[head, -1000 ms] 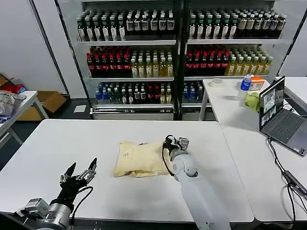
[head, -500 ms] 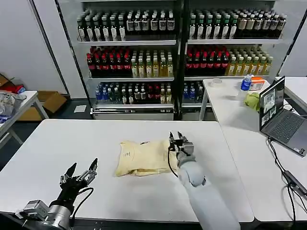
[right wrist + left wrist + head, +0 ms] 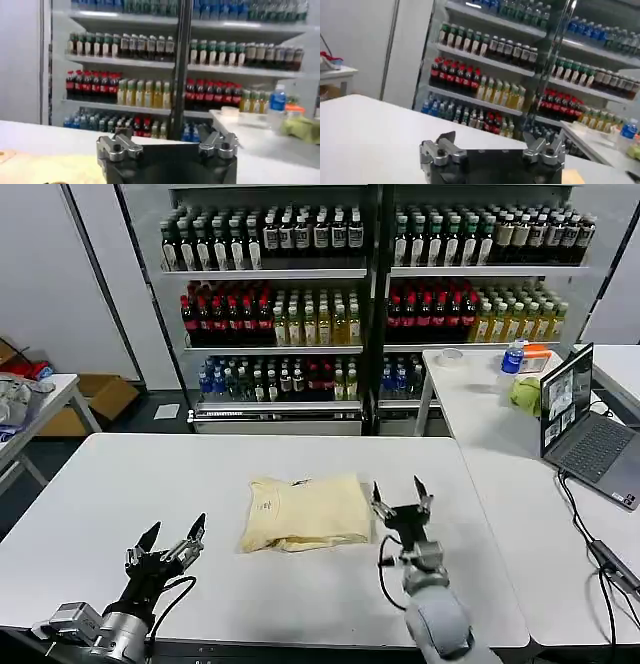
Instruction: Fold and organize the clothes.
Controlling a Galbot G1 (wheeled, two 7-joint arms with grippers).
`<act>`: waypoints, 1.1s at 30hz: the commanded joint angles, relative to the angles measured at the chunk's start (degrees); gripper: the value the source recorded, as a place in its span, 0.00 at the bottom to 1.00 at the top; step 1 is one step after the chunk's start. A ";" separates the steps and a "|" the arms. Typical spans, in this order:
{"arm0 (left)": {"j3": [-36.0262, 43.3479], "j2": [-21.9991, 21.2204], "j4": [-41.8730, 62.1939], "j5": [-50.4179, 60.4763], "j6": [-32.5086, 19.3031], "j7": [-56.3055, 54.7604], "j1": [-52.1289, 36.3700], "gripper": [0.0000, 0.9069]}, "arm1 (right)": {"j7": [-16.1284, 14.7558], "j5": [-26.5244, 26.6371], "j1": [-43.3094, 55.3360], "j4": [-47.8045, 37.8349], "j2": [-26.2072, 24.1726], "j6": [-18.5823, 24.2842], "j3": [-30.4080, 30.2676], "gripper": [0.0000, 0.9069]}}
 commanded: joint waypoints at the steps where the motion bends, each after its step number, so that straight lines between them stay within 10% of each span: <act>1: 0.38 -0.05 -0.09 1.99 -0.13 0.13 -0.07 1.00 | -0.39 -5.56 -18.69 15.54 -1.62 3.17 5.35 1.00; 33: -0.03 0.51 -0.67 3.43 -0.14 1.55 0.71 1.00 | -0.31 -6.21 -22.77 20.69 -2.29 1.36 5.96 1.00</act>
